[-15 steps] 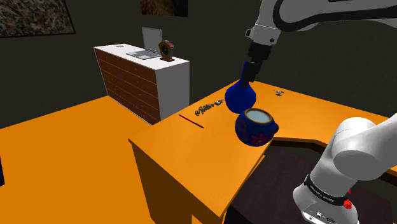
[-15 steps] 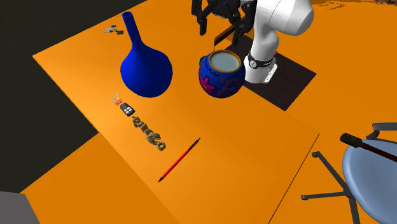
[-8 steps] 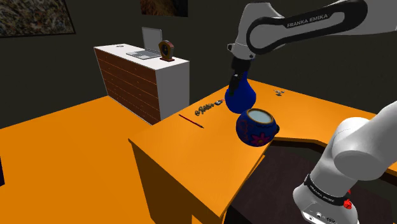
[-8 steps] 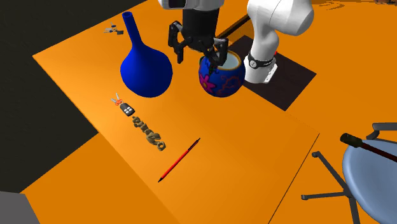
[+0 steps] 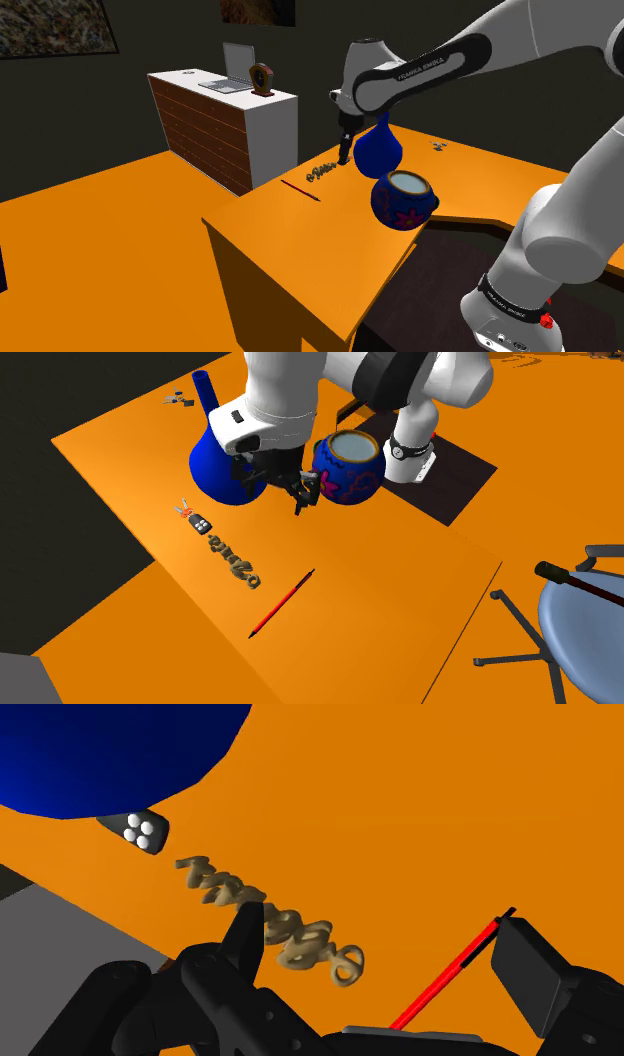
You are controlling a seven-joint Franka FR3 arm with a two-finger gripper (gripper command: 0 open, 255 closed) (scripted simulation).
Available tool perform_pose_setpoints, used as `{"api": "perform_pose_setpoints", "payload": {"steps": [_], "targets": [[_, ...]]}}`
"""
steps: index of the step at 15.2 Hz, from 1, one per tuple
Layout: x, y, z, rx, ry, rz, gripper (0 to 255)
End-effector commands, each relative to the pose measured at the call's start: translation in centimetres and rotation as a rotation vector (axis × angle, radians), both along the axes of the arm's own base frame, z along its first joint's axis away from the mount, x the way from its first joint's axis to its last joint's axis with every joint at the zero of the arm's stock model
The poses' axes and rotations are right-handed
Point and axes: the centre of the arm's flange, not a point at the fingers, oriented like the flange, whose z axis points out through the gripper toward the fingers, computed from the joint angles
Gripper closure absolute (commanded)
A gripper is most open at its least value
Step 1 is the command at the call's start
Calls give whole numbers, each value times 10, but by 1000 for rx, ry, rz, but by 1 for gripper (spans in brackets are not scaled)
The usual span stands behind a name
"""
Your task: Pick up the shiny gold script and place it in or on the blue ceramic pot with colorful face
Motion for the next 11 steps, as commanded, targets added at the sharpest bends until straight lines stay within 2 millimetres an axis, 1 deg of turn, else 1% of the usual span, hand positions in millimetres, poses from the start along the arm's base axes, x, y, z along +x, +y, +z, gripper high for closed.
{"api": "perform_pose_setpoints", "payload": {"steps": [1,9,11], "targets": [[21,4,-17,-25,-4,44,0],[98,15,-85,-124,-17,211,0],[100,13,-96,-124,-17,211,0]]}}
